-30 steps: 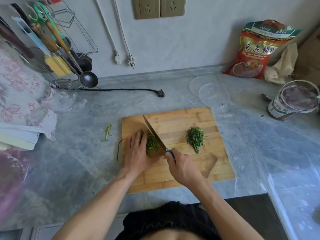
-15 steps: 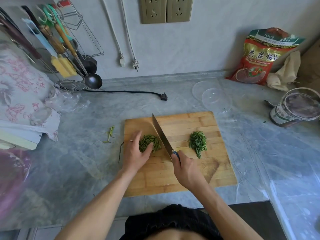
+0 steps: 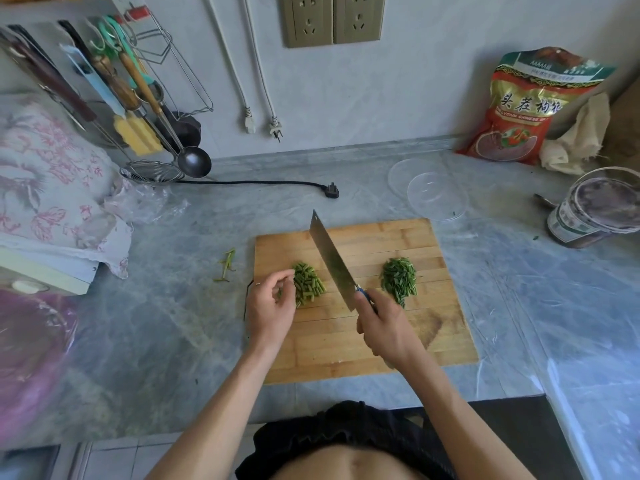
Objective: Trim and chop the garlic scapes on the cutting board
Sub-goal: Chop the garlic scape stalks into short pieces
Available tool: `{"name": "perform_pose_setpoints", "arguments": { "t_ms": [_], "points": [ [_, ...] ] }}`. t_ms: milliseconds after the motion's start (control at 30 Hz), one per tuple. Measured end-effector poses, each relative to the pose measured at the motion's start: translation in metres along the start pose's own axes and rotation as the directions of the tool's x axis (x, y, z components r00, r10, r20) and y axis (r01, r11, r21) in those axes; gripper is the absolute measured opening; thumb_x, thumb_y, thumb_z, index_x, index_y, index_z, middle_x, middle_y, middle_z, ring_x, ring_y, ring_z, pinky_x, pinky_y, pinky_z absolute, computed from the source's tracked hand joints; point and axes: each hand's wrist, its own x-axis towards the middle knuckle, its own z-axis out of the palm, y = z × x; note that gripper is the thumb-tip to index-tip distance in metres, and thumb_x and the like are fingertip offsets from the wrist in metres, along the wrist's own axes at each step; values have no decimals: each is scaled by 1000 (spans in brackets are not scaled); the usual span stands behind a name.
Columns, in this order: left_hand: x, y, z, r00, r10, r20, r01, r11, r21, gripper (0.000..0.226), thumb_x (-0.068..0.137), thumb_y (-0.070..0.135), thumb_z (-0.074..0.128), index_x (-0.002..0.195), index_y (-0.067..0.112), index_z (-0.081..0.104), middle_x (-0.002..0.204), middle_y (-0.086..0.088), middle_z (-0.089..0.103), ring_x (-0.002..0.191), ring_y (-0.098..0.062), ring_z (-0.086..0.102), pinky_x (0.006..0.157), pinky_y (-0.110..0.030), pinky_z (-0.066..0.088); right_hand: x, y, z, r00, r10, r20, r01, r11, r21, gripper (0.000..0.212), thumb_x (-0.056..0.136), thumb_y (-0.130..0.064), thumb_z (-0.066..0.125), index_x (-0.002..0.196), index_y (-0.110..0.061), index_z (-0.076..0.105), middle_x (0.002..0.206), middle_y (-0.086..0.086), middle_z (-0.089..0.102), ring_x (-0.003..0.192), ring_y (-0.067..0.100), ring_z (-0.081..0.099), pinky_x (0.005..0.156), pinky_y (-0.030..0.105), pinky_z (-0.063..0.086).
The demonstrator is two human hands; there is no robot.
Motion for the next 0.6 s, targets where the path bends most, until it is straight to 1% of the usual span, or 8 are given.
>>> {"name": "perform_pose_setpoints", "arguments": {
  "t_ms": [33,100,167,267,333,400,500,600],
  "points": [
    [0,1,-3,1000,-17,24,17,1000,-17,23,95,10,61,101,29,71,100,16,71,93,7,64,83,-12,52,-1,0,-2,999,34,28,-36,997,68,37,101,-41,40,83,-11,53,66,12,62,45,19,49,41,32,41],
    [-4,2,-5,997,-37,73,39,999,-33,20,96,13,61,100,29,72,97,18,71,92,2,67,82,-16,53,-7,2,-7,997,64,50,-72,982,173,35,102,-38,39,81,-13,51,64,8,59,45,17,48,41,30,40],
    [-6,4,-2,992,-50,111,54,998,-28,18,96,14,61,101,27,72,97,16,72,92,-1,67,79,-13,51,-10,6,-9,997,69,23,-72,978,195,33,103,-37,39,82,-13,50,64,6,59,45,17,49,41,30,41],
    [-10,17,15,975,-42,219,46,999,-15,16,97,15,60,104,23,72,98,16,71,91,4,65,74,-7,47,-14,12,-14,996,45,-78,-36,992,119,34,102,-37,39,84,-12,53,67,2,63,47,14,52,46,30,42],
    [-12,27,29,962,-4,274,6,1000,-10,15,96,13,61,102,19,73,92,16,70,84,4,64,70,-8,48,-17,14,-19,989,8,-148,-3,1000,28,35,102,-35,40,81,-11,53,67,1,65,48,10,54,51,28,42],
    [-15,33,41,948,33,318,-35,999,-2,14,95,12,62,99,19,74,88,16,71,80,2,65,69,-11,49,-20,16,-28,983,14,-184,-8,999,33,37,103,-34,39,78,-10,52,64,1,63,47,12,54,49,29,44],
    [-19,33,51,928,24,371,-34,999,20,16,95,13,62,98,21,75,90,18,72,83,5,65,74,-12,51,-26,20,-39,986,114,-120,-87,975,206,37,103,-32,37,79,-6,47,58,1,55,44,18,47,40,29,40],
    [-26,33,60,913,18,408,-37,998,40,17,94,13,61,95,23,75,89,18,73,83,5,66,76,-13,50,-34,25,-39,985,167,-49,-151,958,244,35,103,-33,35,83,-7,47,60,2,51,44,18,43,38,26,37]
  ]
}}
